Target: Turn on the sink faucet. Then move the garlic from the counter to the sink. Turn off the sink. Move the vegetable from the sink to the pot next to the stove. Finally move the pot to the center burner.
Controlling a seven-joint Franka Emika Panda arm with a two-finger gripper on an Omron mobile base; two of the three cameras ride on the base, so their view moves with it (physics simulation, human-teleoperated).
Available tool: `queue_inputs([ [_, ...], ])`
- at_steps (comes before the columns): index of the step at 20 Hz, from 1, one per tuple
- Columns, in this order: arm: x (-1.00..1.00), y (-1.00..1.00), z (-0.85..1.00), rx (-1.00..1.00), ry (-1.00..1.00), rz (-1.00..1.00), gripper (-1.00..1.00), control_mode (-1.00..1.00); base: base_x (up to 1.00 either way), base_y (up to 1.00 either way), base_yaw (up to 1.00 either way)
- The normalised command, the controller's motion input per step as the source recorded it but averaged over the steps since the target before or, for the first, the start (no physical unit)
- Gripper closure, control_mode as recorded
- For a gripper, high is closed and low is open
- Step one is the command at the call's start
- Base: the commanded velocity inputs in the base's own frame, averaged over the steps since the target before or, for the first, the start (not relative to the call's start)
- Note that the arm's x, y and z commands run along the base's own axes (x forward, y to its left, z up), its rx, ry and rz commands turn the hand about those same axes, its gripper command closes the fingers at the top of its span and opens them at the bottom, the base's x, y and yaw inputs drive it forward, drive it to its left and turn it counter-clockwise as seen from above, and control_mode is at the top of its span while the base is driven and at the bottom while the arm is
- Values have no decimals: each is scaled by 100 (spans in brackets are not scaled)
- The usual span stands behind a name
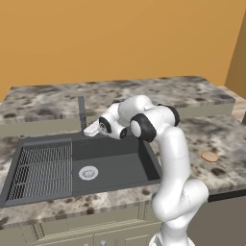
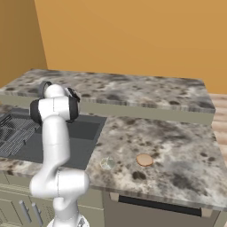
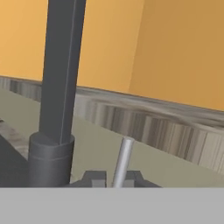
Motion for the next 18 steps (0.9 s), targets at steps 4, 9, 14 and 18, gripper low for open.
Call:
queue_inputs([
  [4,0,-37,0,3,1,-2,100,-100,0,0,0],
  [9,0,-50,0,6,3,-6,100,-100,0,0,0],
  [14,0,-56,-5,6,5,-8,100,-100,0,0,0],
  [18,0,-62,-12,6,3,-5,100,-100,0,0,0],
])
